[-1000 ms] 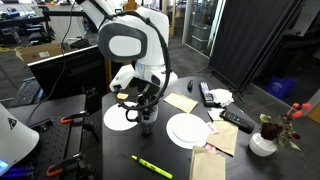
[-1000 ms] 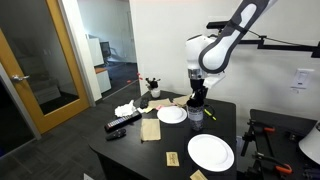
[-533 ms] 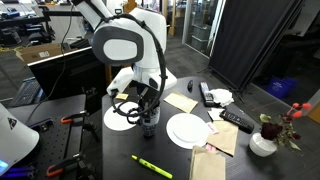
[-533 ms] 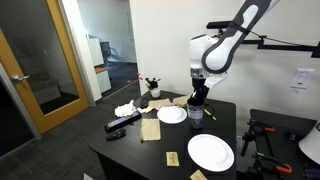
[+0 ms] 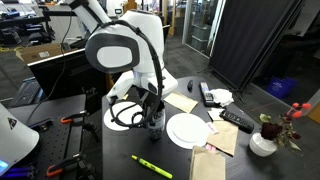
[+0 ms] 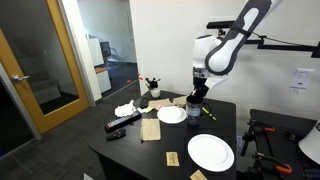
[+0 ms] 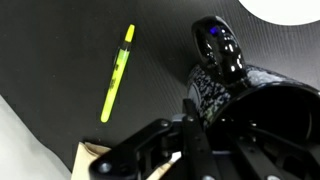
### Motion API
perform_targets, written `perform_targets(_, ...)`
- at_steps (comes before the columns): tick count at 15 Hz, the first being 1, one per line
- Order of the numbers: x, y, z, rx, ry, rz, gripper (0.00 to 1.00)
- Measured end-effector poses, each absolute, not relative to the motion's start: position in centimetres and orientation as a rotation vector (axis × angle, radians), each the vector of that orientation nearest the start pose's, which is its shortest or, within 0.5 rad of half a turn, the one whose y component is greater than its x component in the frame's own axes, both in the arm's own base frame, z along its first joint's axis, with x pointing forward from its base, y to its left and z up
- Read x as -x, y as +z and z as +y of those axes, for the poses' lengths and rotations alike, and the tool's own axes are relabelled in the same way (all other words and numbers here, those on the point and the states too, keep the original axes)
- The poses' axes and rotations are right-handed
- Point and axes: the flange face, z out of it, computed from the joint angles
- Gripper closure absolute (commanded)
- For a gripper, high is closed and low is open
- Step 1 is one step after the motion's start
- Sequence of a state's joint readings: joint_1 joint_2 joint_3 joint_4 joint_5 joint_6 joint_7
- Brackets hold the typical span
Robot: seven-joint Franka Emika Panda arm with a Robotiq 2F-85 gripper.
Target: Move the black and white mug to the right
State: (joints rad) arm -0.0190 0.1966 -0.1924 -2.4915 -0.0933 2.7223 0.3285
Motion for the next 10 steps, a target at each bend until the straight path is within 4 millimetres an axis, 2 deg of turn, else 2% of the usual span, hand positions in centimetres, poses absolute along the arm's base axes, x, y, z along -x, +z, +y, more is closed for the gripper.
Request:
perform_targets(1, -46.59, 21.53, -10.07, 3.132, -0.086, 0.732, 0.96)
perform_targets(2, -46.55, 21.54, -10.18, 3.133, -0.104, 0.738, 0.86)
perform_targets(3, -46.52, 21.56, -10.28, 3.133, -0.119, 0.747, 0.87)
perform_targets(5, -46.54, 21.67, -10.5, 3.134, -0.148, 0.759, 0.61)
perform_targets(10, -46.54, 21.76, -10.78, 3.133, -0.157, 0.77, 0.27)
